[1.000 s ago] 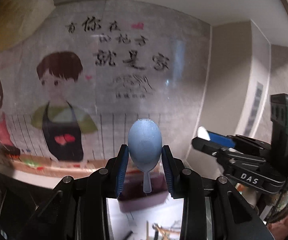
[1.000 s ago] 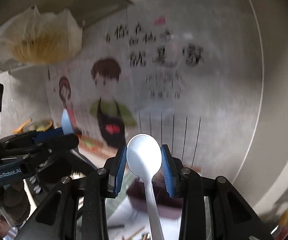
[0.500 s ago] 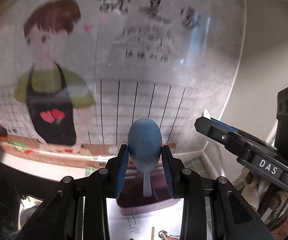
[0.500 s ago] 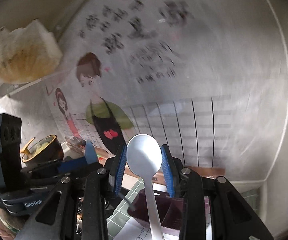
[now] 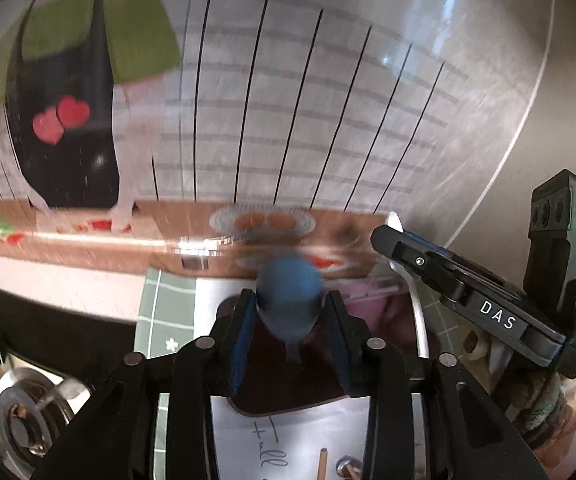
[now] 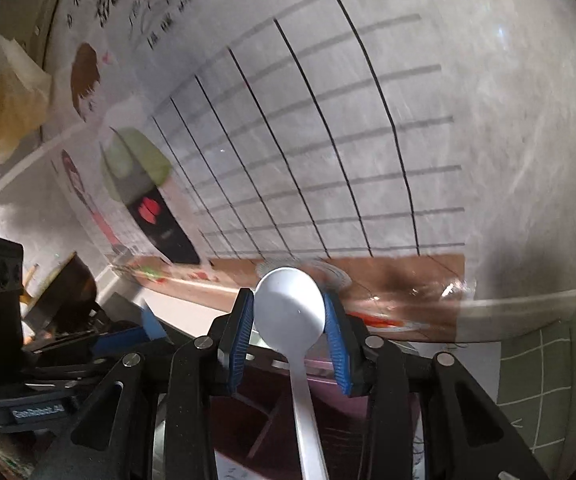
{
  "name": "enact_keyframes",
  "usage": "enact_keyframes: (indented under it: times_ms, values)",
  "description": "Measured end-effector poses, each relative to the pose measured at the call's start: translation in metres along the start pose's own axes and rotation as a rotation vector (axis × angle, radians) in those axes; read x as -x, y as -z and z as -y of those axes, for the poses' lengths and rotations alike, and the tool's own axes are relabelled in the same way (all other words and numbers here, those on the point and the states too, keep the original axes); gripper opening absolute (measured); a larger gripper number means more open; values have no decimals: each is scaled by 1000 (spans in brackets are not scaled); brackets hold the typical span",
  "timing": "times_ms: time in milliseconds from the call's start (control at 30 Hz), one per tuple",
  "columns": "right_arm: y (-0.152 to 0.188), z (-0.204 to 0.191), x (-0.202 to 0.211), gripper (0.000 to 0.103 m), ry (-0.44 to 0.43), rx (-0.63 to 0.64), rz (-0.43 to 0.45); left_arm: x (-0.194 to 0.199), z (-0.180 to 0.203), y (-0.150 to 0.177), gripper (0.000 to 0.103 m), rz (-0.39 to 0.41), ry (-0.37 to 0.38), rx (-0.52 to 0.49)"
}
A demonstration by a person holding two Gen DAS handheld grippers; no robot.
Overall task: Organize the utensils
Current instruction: 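Lift the blue spoon with the left tool while the right tool lifts the white spoon, then drop the blue spoon into the holder with the left tool while the right tool drops the white spoon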
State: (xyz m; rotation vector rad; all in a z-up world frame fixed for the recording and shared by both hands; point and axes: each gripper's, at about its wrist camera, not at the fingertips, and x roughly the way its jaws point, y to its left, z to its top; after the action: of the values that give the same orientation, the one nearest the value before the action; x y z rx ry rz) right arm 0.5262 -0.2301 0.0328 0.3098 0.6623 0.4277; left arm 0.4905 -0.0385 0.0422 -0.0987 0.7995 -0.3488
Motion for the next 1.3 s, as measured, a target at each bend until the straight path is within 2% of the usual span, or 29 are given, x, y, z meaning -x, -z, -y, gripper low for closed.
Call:
enact_keyframes:
  times_ms: [33,133,300,367,467,800,900,933,967,1133,1233,1300]
  values:
    - [3,1,-2,34,5,4,-2,-3,-1,3,47,-8,0,7]
    - [8,4,-5,44,20,14,-17,-7,-6,8,53,-19,1,27]
    - [9,9,1,44,53,17,-34,-4,-5,14,56,-24,6,41]
    - [10,8,0,44,71,21,-55,-1,-3,16,60,-22,7,42]
    - [11,7,-8,44,123,44,-103,3,0,19,66,-26,17,38]
    - [1,-7,-49,44,271,171,-270,32,-2,31,70,5,10,40]
    - [5,-6,-55,42,305,178,-302,44,-4,36,73,19,12,50]
    - [6,-6,-55,34,302,173,-306,46,-4,38,74,19,17,52]
    - [5,-6,-53,32,293,166,-313,49,-4,40,74,17,24,54]
    - [-9,-24,-21,31,279,225,-221,57,-8,50,75,0,42,82]
    - [-19,-38,1,31,285,276,-128,58,-12,56,75,-5,43,109]
    - [-24,-46,14,31,320,324,-43,58,-16,60,75,-8,43,125]
